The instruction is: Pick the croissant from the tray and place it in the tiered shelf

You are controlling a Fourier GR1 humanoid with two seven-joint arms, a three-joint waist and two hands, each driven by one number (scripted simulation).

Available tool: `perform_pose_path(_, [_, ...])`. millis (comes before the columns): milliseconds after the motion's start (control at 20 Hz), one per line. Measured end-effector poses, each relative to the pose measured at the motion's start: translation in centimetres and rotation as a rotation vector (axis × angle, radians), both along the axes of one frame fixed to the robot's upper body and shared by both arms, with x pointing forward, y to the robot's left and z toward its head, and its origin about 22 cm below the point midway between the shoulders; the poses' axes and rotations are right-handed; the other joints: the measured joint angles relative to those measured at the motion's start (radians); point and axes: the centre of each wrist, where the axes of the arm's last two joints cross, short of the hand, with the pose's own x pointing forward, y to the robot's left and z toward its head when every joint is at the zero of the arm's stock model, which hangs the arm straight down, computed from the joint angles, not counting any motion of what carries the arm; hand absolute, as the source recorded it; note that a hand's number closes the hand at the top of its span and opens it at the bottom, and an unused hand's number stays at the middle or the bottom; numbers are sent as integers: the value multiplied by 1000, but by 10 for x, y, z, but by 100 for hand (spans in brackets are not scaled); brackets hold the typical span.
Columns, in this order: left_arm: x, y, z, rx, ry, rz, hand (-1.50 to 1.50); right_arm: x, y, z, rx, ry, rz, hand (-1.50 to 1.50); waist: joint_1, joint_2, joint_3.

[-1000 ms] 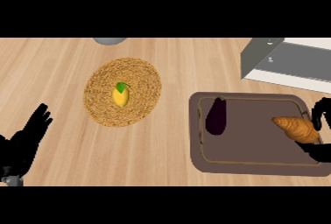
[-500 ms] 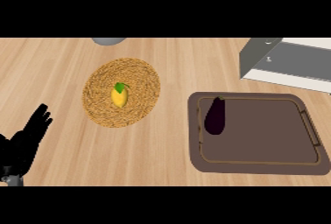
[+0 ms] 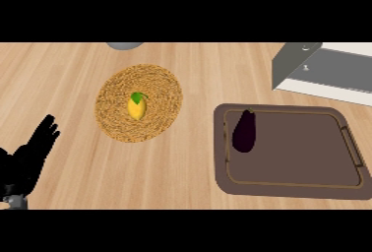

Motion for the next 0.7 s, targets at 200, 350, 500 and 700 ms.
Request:
perform_pose_path(200, [1, 2, 2, 0, -6, -5, 0, 6, -5, 23, -70, -18, -90, 150, 7, 2, 0])
perform_pose_path(350, [5, -5, 3, -2, -1, -19, 0, 17, -6, 40, -97, -18, -132, 150, 11, 3, 0])
perform_pose_path(500, [6, -3, 3, -6, 2, -17, 0, 27, -3, 51, -121, -12, -150, 150, 12, 3, 0])
perform_pose_path(700, [13, -5, 6, 0, -2, -15, 0, 44, -5, 58, -127, -10, -183, 150, 14, 4, 0])
